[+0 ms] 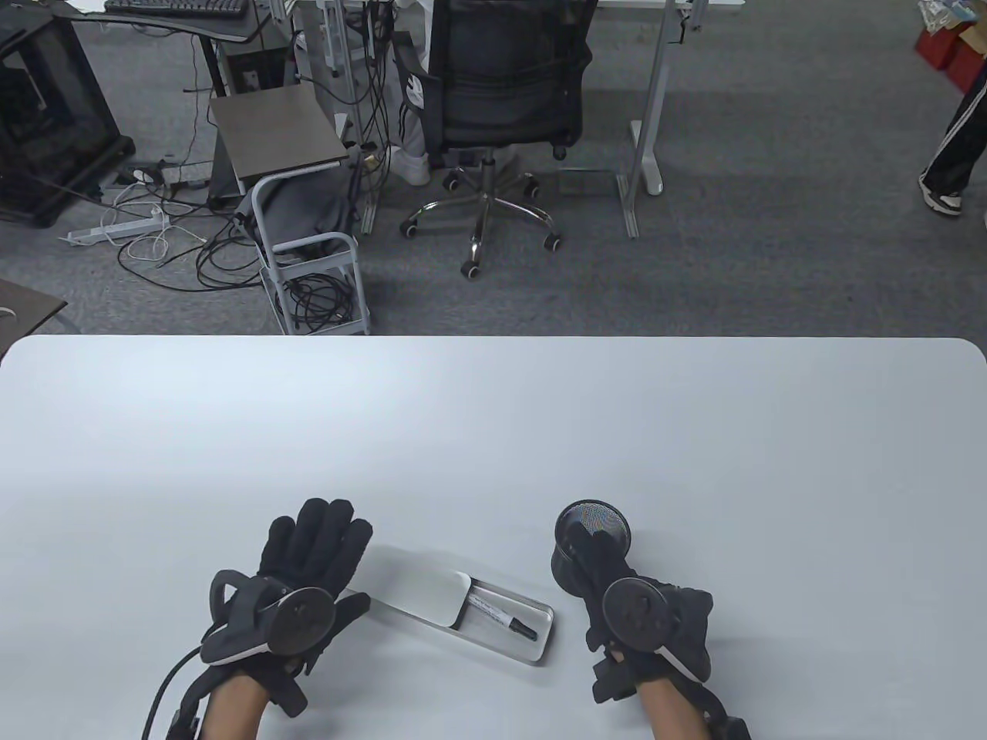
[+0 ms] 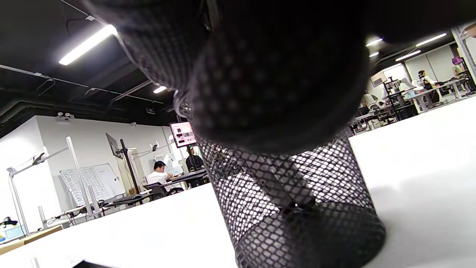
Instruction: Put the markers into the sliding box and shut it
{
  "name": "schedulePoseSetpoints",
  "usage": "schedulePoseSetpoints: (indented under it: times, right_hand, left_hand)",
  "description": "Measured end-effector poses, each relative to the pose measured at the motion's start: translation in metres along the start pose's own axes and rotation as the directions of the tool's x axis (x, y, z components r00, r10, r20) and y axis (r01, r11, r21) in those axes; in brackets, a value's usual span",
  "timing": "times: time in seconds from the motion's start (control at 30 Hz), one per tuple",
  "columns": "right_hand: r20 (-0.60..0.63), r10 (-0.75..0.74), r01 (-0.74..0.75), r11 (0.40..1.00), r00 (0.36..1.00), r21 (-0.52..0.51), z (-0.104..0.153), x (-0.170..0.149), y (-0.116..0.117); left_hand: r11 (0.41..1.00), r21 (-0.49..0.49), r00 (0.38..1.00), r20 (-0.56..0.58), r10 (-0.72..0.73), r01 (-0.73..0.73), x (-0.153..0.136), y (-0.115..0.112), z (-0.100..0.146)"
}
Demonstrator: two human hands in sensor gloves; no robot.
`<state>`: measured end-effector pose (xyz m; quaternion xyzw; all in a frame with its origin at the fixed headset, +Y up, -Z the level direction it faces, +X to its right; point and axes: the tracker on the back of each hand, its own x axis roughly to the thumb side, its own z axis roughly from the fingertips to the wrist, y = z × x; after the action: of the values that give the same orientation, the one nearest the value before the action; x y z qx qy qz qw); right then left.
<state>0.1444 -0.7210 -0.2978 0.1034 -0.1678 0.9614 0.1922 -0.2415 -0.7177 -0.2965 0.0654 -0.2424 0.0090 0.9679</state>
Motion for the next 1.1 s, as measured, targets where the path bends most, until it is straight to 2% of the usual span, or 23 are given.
schedulePoseSetpoints:
  times: [0.5, 0.8, 1.1]
  right_hand:
    - [0.026, 0.107, -0.106, 0.994, 0.994, -0.031, 0.001, 0.008, -0.005]
    - [0.013, 0.106, -0.103, 0.986, 0.994, -0.131, 0.004, 0.009, -0.018]
    - [-0.010, 0.013, -0.016, 0.960, 1.000, -0.279, 0.012, 0.004, -0.038]
  left_hand:
    - [1.000, 0.003, 1.000, 0.000, 0.000, 0.000, 0.000, 0.001, 0.000]
    - [1.000, 0.006, 1.000, -0.003, 0.000, 0.000, 0.000, 0.002, 0.001]
    - [1.000, 0.009, 1.000, -0.003, 0.000, 0.000, -0.001, 0.003, 0.001]
